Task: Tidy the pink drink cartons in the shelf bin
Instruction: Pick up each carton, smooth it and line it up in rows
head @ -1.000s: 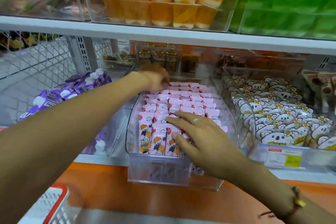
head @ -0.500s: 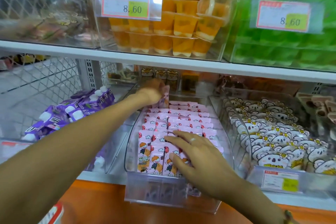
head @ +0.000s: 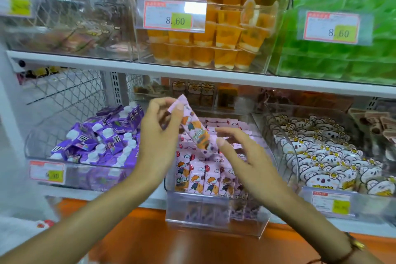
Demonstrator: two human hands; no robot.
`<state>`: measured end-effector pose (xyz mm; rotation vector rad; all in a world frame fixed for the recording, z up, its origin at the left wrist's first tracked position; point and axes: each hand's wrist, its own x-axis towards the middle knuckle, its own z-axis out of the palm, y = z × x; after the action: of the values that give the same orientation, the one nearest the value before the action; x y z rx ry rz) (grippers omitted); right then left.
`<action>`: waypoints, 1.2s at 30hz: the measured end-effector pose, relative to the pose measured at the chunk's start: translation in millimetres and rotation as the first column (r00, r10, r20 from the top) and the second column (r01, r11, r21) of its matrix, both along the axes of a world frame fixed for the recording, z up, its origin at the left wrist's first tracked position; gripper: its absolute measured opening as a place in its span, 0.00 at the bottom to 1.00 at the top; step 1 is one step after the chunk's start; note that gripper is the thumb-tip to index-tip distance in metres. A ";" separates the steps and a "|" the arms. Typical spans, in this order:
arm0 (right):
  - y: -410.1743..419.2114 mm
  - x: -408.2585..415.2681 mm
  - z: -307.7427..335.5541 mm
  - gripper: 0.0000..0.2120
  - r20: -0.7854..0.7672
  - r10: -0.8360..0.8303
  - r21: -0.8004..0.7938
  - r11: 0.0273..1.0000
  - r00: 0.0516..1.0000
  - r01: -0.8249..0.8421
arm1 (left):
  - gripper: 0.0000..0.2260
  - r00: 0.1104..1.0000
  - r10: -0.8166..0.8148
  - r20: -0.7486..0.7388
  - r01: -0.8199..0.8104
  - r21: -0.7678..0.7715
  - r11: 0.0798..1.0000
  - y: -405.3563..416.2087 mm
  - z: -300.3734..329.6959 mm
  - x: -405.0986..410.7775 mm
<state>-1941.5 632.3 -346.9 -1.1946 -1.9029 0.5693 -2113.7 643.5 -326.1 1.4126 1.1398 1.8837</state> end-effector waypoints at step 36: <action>-0.7 -15.3 -7.1 0.11 -0.631 -0.107 -0.377 0.908 0.768 -0.184 | 0.19 0.755 -0.007 -0.656 0.050 0.047 0.998 -38.7 -30.9 2.9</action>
<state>-1956.8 631.6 -354.0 -1.0225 -1.2351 1.2866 -2110.8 604.8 -357.0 2.2174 1.3531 1.4198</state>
